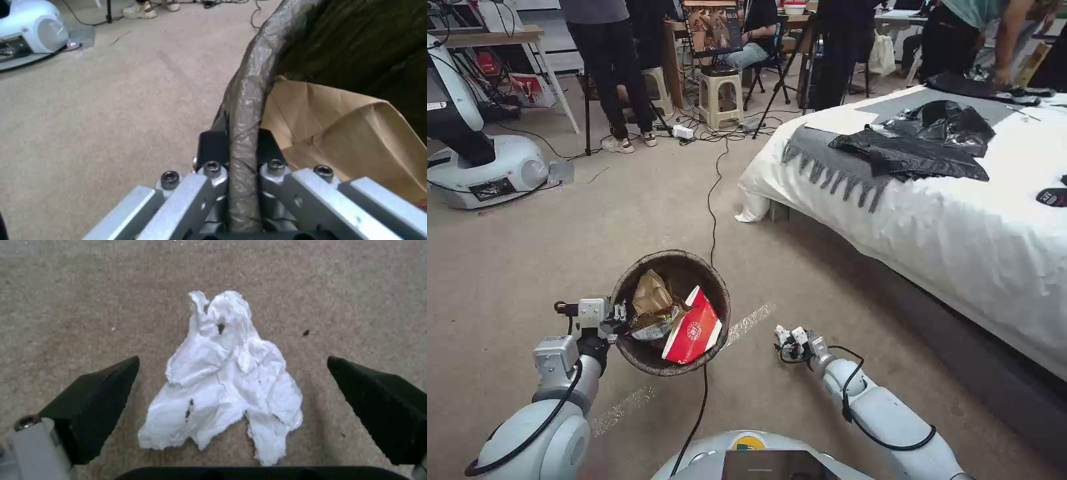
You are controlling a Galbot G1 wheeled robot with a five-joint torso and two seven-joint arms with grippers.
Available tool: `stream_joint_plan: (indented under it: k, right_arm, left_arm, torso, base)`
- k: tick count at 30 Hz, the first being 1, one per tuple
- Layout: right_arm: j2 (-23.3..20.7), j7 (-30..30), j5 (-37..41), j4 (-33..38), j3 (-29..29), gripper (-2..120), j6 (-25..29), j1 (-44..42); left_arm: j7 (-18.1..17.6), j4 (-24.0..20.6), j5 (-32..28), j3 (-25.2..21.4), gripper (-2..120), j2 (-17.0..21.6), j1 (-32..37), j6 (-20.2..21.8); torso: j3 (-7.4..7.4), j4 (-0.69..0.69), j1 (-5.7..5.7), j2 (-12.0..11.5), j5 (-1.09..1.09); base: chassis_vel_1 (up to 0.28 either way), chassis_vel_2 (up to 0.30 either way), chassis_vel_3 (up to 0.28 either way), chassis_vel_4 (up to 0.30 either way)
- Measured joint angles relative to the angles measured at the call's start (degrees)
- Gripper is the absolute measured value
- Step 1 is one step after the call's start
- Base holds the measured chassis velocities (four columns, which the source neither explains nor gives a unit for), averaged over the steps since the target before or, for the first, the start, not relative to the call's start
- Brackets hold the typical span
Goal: Pick up the trash bin, then pick up the garbage from the floor and place it into the trash bin.
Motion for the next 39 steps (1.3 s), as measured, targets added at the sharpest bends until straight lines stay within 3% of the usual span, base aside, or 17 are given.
stream_joint_plan:
  k: [3, 6, 10, 12, 21, 29, 39]
  right_arm:
    - [0.06, -0.19, -0.02, -0.10, 0.10, 96, 0.05, 0.01]
    - [0.27, -0.77, -0.02, -0.37, 0.49, 81, 0.00, 0.00]
    - [0.50, -0.96, -0.22, -0.84, 0.81, 71, 0.04, 0.00]
    - [0.52, -0.97, -0.25, -0.86, 0.97, 59, 0.07, -0.05]
    - [0.62, -1.18, -0.24, -1.04, 1.14, 31, 0.07, -0.17]
    - [0.94, -1.33, 0.08, -1.80, 1.79, 0, 0.21, -0.07]
    - [0.04, -0.20, 0.33, 1.70, 3.04, 0, 0.55, -0.99]
  left_arm:
    - [0.00, 0.00, 0.01, 0.02, 0, -0.03, -0.02, -0.02]
    - [-0.01, 0.00, 0.02, 0.03, 0, -0.03, -0.07, -0.03]
    - [-0.01, 0.04, 0.03, 0.03, 0, 0.00, -0.09, -0.04]
    - [0.00, 0.08, 0.04, 0.03, 0, 0.01, -0.11, -0.06]
    - [0.04, 0.15, 0.12, 0.14, 0, -0.13, -0.18, -0.06]
    - [0.09, 0.14, 0.16, 0.03, 0, -0.10, -0.11, -0.11]
    - [0.09, 0.08, 0.14, 0.06, 0, -0.09, -0.14, -0.13]
  torso:
    - [0.00, 0.00, 0.00, 0.00, 0.00]
    - [0.00, 0.00, 0.00, 0.00, 0.00]
    - [0.00, 0.00, 0.00, 0.00, 0.00]
    - [0.00, 0.00, 0.00, 0.00, -0.01]
    - [0.00, 0.00, 0.00, 0.00, -0.01]
    - [0.00, 0.00, 0.00, 0.00, -0.01]
    - [0.00, 0.00, 0.00, 0.00, 0.00]
  base:
    - [0.000, 0.000, 0.000, 0.000]
    - [0.000, 0.000, 0.000, 0.000]
    - [0.000, 0.000, 0.000, 0.000]
    - [0.000, 0.000, 0.000, 0.000]
    - [0.000, 0.000, 0.000, 0.000]
    - [0.000, 0.000, 0.000, 0.000]
    - [0.000, 0.000, 0.000, 0.000]
